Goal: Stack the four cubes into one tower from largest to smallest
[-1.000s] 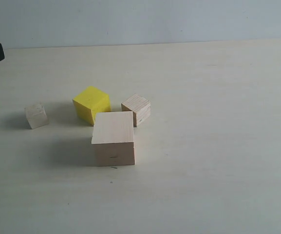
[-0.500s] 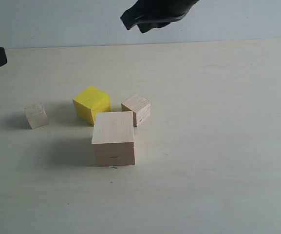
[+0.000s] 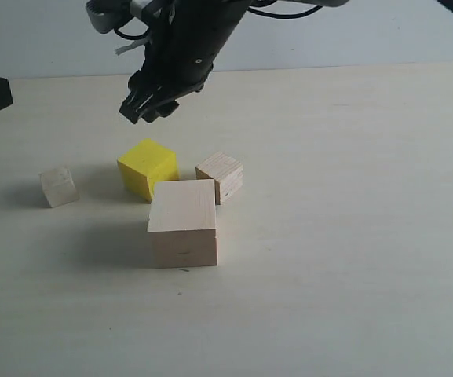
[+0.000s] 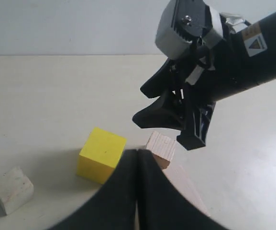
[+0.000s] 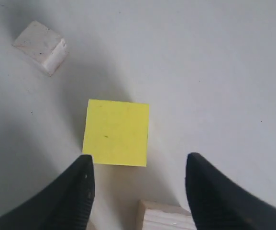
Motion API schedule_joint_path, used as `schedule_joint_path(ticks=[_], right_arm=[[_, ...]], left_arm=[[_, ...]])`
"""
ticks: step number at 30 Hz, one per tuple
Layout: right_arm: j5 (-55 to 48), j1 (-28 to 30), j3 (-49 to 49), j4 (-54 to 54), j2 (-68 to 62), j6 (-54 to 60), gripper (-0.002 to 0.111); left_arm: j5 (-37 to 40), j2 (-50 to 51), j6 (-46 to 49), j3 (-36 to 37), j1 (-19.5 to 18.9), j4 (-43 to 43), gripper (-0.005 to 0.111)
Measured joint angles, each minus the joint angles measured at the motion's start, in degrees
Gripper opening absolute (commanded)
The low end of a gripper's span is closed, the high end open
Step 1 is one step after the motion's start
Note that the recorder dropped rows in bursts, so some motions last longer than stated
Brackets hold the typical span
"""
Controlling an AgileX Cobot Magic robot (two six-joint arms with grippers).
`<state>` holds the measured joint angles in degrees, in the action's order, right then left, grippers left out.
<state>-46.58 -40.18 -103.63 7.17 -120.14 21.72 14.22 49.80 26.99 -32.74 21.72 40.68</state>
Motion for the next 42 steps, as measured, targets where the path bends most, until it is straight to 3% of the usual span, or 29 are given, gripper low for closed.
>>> schedule_joint_path(ticks=[6,8,10,11,13,20,23,29,42], right_arm=[[1.81,0.0,-3.04,-0.05,-3.48,-0.87,0.055],[1.95,0.0,-3.16,-2.15,-4.2,-2.49,0.049],[1.4,0.0,-3.16,-7.51,-4.56,-7.64,0.03],[0.84,0.0,-3.16,-8.69,-4.64,-8.82,0.013],[-0.17,0.2,-3.16,-10.27,-4.68,-10.0,0.0],[-4.24,3.0,-3.26,-10.26,-5.02,-9.04,0.0],[-7.69,5.91,-3.26,-1.53,-6.36,-4.71,0.0],[-10.27,6.14,-3.26,7.3,-7.86,-0.32,0.0],[-13.78,6.14,-3.26,9.25,-9.99,0.57,0.0]], left_arm=[[0.22,0.0,0.0,0.0,0.0,0.0,0.0],[0.49,0.0,0.0,0.0,0.0,0.0,0.0],[1.08,0.0,0.0,0.0,0.0,0.0,0.0],[1.19,0.0,0.0,0.0,0.0,0.0,0.0],[1.73,0.0,0.0,0.0,0.0,0.0,0.0],[1.96,0.0,0.0,0.0,0.0,0.0,0.0],[1.96,0.0,0.0,0.0,0.0,-0.11,0.0],[2.07,0.0,0.0,0.0,0.0,-0.11,0.0],[2.07,0.0,0.0,0.0,0.0,-0.11,0.0]])
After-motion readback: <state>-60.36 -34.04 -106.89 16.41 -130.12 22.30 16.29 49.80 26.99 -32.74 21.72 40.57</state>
